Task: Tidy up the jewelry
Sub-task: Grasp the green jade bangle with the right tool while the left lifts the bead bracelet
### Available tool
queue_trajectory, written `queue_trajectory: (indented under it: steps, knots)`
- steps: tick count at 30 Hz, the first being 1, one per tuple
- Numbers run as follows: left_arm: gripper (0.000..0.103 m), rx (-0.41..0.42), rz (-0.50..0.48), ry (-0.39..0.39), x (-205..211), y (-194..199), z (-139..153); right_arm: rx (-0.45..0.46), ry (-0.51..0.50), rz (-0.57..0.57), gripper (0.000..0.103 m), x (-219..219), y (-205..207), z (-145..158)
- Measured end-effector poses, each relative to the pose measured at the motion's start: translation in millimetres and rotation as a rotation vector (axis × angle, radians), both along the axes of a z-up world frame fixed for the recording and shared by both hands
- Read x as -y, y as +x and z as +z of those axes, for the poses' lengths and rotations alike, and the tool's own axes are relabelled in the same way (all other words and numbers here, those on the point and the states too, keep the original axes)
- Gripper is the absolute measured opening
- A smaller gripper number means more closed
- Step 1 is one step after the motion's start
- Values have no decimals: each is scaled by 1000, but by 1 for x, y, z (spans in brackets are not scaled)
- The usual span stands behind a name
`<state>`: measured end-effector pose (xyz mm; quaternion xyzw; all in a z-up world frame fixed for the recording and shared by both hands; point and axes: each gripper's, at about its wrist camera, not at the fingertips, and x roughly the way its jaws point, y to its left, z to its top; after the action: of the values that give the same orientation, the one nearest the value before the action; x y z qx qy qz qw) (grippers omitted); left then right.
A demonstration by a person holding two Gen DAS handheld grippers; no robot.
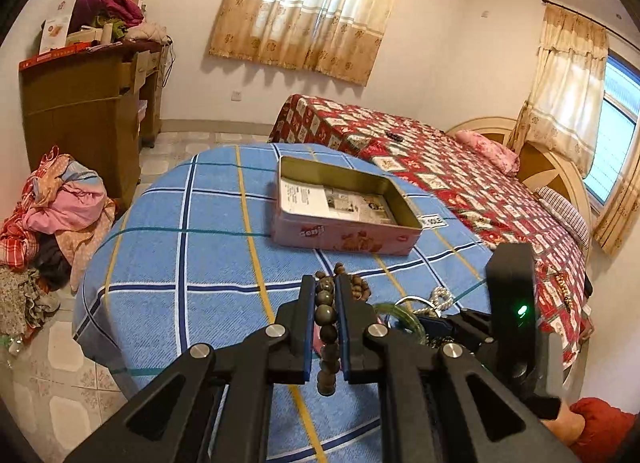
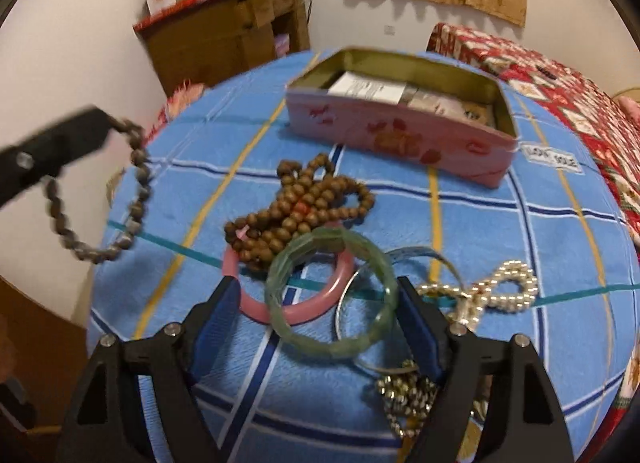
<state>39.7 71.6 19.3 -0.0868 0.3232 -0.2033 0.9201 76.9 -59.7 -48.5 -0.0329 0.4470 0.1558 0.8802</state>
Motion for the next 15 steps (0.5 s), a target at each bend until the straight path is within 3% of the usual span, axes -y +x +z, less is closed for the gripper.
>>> queue_trajectory:
  steps: [1, 2, 3, 5, 9, 15]
  knots:
    - [9, -4, -1, -1, 0, 1, -2, -7, 12, -4, 55, 2, 1, 1]
    - [9, -8, -1, -3, -1, 2, -3, -33, 34, -5, 44, 6, 2, 1]
    - [9, -12, 2, -5, -1, 3, -4, -40, 57, -11, 41, 10, 3, 2]
    - [9, -17, 3, -8, -2, 4, -6, -48, 92, -25, 26, 17, 0, 4]
    - [9, -28, 3, -12, -1, 7, -10, -36, 190, -46, 23, 32, -7, 18]
    - [9, -36, -6, -24, 4, 14, -12, 68, 270, -75, 22, 48, -11, 54]
